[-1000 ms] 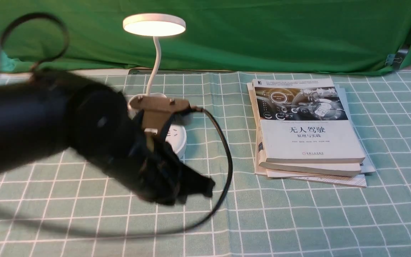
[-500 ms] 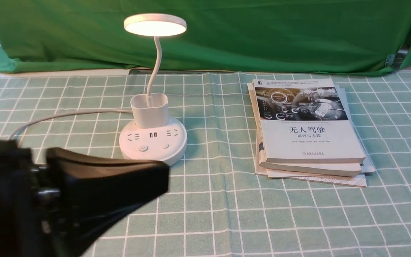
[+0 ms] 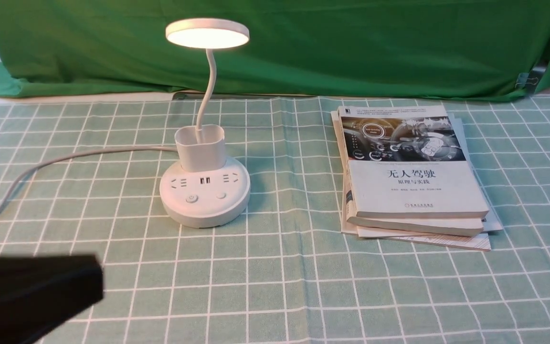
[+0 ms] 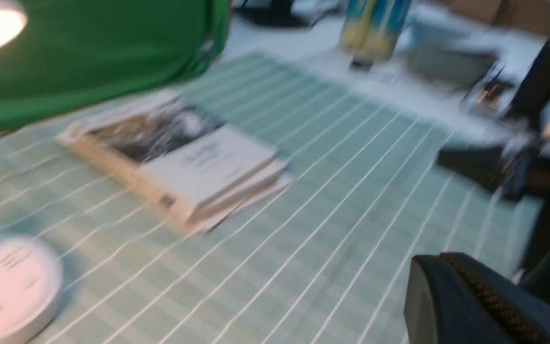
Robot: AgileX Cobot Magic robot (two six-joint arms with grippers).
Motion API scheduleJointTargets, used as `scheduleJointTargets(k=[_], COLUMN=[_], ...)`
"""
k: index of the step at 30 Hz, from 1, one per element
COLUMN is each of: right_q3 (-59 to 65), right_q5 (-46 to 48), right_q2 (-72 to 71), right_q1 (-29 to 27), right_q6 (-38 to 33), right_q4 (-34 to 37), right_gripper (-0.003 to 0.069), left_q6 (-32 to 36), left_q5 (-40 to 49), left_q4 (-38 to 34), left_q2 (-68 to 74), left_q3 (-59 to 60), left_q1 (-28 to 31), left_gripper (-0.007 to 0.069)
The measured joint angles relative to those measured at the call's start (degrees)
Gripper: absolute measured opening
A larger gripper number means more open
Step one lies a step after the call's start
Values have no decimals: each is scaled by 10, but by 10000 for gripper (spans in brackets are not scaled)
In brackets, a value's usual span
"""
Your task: Turn on the table lamp.
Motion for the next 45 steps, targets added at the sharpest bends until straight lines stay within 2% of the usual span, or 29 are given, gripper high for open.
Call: scheduleJointTargets(k=[2, 6, 7, 8, 9, 10, 11, 13, 15, 18, 22, 24, 25, 28, 45], right_q3=[0, 0, 0, 0, 0, 0, 0, 0, 0, 0, 0, 0, 0, 0, 0], right_q5=[0, 0, 0, 0, 0, 0, 0, 0, 0, 0, 0, 0, 0, 0, 0], right_q2=[0, 0, 0, 0, 0, 0, 0, 0, 0, 0, 0, 0, 0, 0, 0], right_q1=[0, 0, 0, 0, 0, 0, 0, 0, 0, 0, 0, 0, 0, 0, 0], right_q6=[0, 0, 0, 0, 0, 0, 0, 1, 0, 0, 0, 0, 0, 0, 0], right_q4=[0, 0, 0, 0, 0, 0, 0, 0, 0, 0, 0, 0, 0, 0, 0], right_gripper=[239, 239, 239, 239, 239, 239, 239, 239, 239, 239, 238, 239, 238, 238, 238], left_q6=[1, 1, 1, 1, 1, 1, 1, 1, 0, -2, -2, 2, 7, 13, 20], left_q5=[-6, -187, -197, -275, -284, -339, -354, -405, -422, -419, -314, -286, -244, -214, -214], left_q4=[18, 116, 116, 123, 123, 105, 97, 22, -7, -42, -54, -54, -55, -55, -55], left_q2=[-17, -110, -114, -149, -149, -181, -189, -233, -241, -241, -244, -244, -244, -244, -244], left_q3=[23, 166, 166, 216, 221, 261, 272, 337, 371, 399, 401, 401, 401, 402, 402], left_q1=[5, 81, 86, 129, 129, 172, 191, 282, 331, 409, 483, 490, 495, 497, 528], left_gripper=[1, 1, 1, 1, 1, 1, 1, 1, 1, 1, 1, 1, 1, 1, 1])
